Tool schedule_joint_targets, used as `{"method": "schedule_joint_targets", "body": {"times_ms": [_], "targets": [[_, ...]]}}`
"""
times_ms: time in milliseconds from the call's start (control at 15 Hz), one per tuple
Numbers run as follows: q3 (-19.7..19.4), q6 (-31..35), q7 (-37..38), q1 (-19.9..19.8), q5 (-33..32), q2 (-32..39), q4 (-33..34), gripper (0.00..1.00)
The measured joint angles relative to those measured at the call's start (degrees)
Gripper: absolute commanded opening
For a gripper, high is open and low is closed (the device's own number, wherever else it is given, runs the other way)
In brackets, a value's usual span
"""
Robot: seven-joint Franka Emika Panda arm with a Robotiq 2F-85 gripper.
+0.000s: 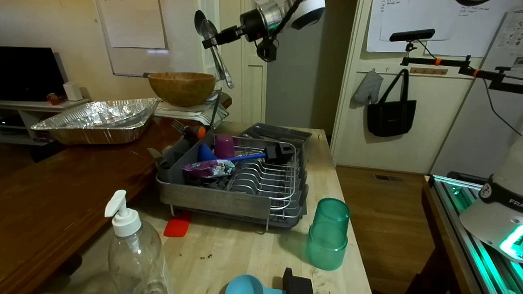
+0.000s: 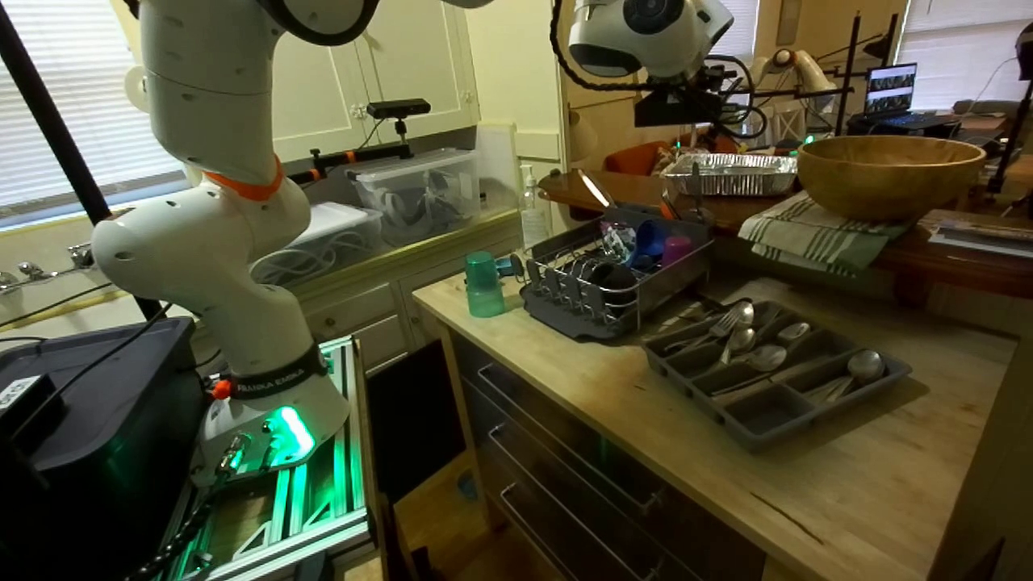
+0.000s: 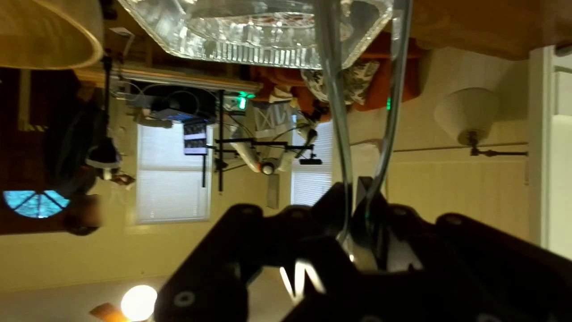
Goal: Put the tongs in the drying rack
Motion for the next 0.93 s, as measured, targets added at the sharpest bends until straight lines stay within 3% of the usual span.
{"method": "schedule_joint_targets", "body": {"times_ms": [133,200,533,600,733,800,867,933], "targets": [[0.31,-6.23,-3.01,-0.92,-0.51,0.3,-0.13,0.03],[-1.45,-10.51,-4.62,-0.12,-0.38,0.22,0.06,0.03],[-20.89,-30.42,-9.4,13.35,-0.88,1.23,4.78,0.03],[-24.75,-33.08,-9.46,16.57,-0.85,2.07,6.58,0.12],[-30.31,-36.23,-9.2,21.51,-0.85,4.05,10.03,0.12],[-31.39,-36.58,-9.17,22.64,-0.85,4.88,11.11,0.12],[-31.7,-36.6,-9.16,23.1,-0.85,5.43,11.77,0.03],[-31.8,-36.65,-9.16,23.26,-0.85,5.77,12.2,0.03]]}}
